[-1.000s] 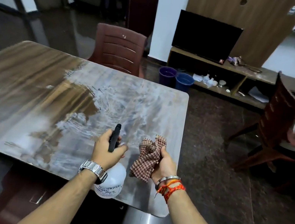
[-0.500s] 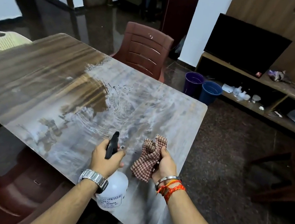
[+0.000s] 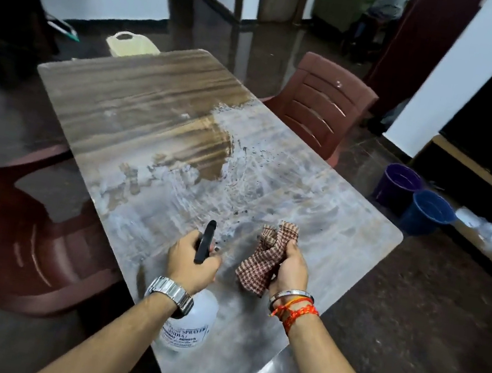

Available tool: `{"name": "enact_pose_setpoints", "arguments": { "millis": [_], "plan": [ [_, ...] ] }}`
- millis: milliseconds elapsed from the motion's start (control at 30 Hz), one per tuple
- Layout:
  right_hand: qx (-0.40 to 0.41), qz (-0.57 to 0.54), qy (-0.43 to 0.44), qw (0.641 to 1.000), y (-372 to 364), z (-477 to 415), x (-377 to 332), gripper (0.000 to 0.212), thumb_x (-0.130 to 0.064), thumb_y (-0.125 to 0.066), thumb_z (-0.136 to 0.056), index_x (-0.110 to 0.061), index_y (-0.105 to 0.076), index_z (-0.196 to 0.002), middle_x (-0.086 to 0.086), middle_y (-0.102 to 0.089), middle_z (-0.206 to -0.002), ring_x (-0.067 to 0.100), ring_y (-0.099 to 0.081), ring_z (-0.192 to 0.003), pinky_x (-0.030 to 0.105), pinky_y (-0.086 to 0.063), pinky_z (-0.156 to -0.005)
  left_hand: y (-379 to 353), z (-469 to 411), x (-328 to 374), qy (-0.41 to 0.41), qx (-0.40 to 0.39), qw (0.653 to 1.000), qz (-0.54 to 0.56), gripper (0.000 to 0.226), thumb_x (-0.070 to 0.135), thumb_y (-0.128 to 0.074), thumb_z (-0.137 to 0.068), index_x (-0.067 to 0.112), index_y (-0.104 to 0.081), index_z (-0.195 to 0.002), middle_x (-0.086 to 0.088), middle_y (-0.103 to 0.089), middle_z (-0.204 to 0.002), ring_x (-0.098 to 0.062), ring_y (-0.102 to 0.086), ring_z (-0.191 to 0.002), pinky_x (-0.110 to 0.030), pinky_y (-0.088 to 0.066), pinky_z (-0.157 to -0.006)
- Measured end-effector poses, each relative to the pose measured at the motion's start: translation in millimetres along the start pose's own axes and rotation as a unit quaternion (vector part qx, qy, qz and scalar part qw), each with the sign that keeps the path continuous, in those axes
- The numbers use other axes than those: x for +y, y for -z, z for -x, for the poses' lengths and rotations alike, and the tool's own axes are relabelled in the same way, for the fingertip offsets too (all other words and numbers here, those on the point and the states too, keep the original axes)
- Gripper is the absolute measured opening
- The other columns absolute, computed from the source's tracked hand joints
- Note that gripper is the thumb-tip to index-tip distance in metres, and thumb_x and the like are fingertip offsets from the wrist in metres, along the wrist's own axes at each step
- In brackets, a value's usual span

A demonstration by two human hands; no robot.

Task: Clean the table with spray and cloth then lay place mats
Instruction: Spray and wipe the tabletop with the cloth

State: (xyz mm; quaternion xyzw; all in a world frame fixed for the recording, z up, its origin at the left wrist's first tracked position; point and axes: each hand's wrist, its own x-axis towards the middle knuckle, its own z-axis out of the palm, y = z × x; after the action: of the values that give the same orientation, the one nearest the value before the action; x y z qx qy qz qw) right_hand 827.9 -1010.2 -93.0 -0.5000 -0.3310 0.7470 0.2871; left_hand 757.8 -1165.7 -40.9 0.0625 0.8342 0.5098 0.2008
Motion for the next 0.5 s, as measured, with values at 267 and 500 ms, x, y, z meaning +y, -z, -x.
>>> {"name": "enact_pose_setpoints", "arguments": {
  "millis": [267, 500],
  "plan": [
    [-0.124, 0.115, -0.012, 0.986, 23, -41, -38, 0.037, -0.027, -0.052, -0.096, -0.011, -0.058, -0.129, 0.007, -0.059, -0.133, 0.022, -0.056, -0.12, 0.045, -0.04, -0.108, -30, 33, 11, 0.06, 0.16, 0.98, 0.105, 0.012, 0.004, -0.075, -0.08, 0.006, -0.065, -0.086, -0.008, -0.068, -0.076, -0.027, -0.072, -0.069, -0.019, -0.052, -0.044],
    [-0.243, 0.266, 0.059, 0.931, -10, -30, -45, 0.031, -0.022, -0.042, -0.103, -0.007, -0.059, -0.125, -0.002, -0.059, -0.116, 0.013, -0.053, -0.107, 0.022, -0.038, -0.093, -30, 36, 0, 0.108, 0.208, 0.966, 0.113, 0.01, -0.001, -0.07, -0.08, 0.003, -0.061, -0.082, -0.009, -0.061, -0.067, -0.026, -0.064, -0.06, -0.039, -0.061, -0.053]
  ]
}}
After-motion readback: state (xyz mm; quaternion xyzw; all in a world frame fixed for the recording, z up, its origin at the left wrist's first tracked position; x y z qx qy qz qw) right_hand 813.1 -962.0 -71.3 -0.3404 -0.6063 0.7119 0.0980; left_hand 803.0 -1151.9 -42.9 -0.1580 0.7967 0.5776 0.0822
